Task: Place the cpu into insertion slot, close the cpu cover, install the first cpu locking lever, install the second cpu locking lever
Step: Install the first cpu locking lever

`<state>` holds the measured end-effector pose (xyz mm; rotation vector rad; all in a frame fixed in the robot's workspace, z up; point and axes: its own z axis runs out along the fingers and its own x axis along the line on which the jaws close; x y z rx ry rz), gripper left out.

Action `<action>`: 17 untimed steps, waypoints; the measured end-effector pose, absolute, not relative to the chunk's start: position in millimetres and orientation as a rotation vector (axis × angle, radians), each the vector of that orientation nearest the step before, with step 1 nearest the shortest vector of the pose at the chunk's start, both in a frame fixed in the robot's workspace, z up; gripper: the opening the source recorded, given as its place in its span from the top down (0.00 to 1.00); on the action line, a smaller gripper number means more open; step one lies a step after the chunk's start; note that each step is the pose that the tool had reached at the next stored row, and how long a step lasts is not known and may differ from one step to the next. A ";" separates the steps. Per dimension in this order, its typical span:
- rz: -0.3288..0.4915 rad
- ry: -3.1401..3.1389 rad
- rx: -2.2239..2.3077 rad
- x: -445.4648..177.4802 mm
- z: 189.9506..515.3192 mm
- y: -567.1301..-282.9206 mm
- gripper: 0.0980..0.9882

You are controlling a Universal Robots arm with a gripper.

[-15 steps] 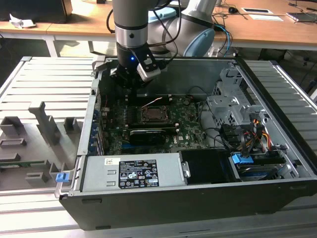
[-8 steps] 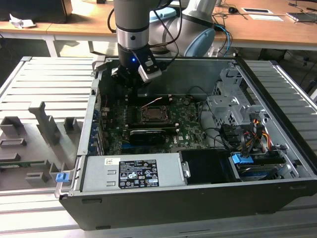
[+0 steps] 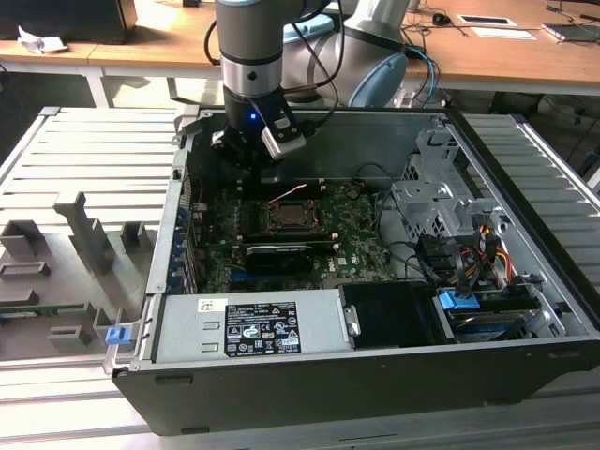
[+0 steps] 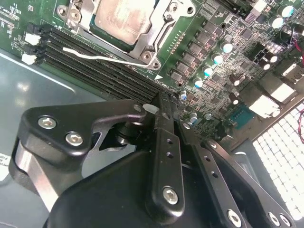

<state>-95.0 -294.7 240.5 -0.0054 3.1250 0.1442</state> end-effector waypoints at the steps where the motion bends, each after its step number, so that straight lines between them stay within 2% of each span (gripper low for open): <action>1: 0.144 3.125 -0.005 -95.0 239.7 -294.7 0.99; 17: 0.154 3.125 -0.002 -83.5 226.9 -294.9 0.99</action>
